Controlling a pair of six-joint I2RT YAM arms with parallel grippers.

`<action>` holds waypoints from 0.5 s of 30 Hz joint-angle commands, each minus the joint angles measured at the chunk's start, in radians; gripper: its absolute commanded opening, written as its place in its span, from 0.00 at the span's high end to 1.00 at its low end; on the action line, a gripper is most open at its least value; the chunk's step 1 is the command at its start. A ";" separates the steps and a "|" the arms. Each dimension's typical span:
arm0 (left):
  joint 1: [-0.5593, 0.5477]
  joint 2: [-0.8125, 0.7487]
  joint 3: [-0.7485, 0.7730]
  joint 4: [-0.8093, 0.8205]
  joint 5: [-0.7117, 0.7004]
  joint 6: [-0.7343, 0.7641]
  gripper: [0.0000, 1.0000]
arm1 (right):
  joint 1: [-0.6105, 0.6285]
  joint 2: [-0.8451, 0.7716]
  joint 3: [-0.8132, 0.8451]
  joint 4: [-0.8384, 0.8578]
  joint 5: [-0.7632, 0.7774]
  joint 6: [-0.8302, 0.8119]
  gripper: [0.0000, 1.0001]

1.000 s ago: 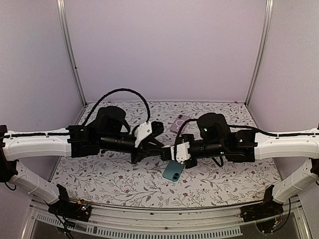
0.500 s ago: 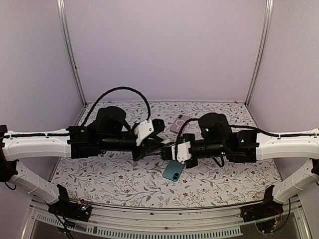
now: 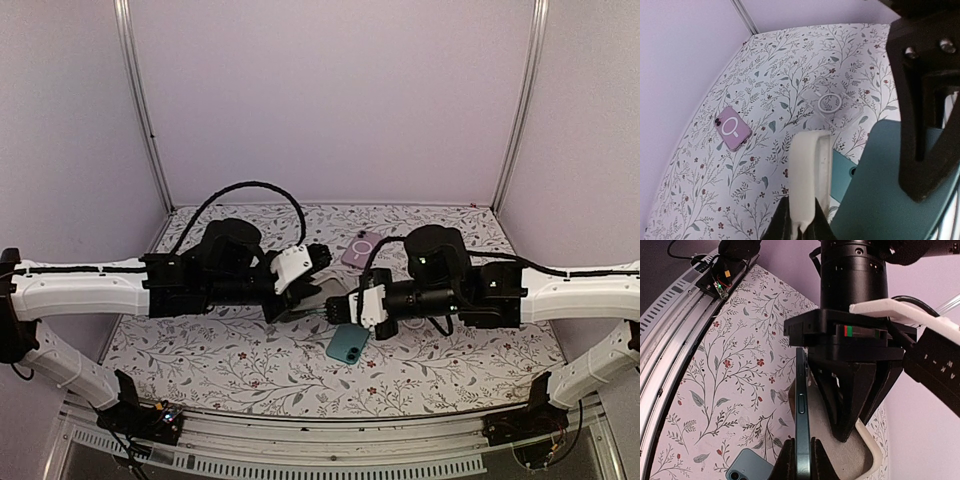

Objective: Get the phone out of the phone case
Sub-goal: Remove the phone case from the phone.

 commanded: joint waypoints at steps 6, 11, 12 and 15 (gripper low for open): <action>0.003 0.005 0.018 -0.023 0.035 -0.023 1.00 | 0.009 -0.036 0.007 0.120 0.017 0.006 1.00; 0.011 0.004 0.022 -0.024 0.015 -0.040 1.00 | 0.009 -0.037 0.001 0.125 0.005 0.011 1.00; 0.016 0.003 0.025 -0.024 0.016 -0.050 1.00 | 0.009 -0.039 0.001 0.126 0.000 0.014 1.00; 0.053 0.000 0.038 -0.034 0.036 -0.075 1.00 | 0.009 -0.045 -0.009 0.127 -0.015 0.020 1.00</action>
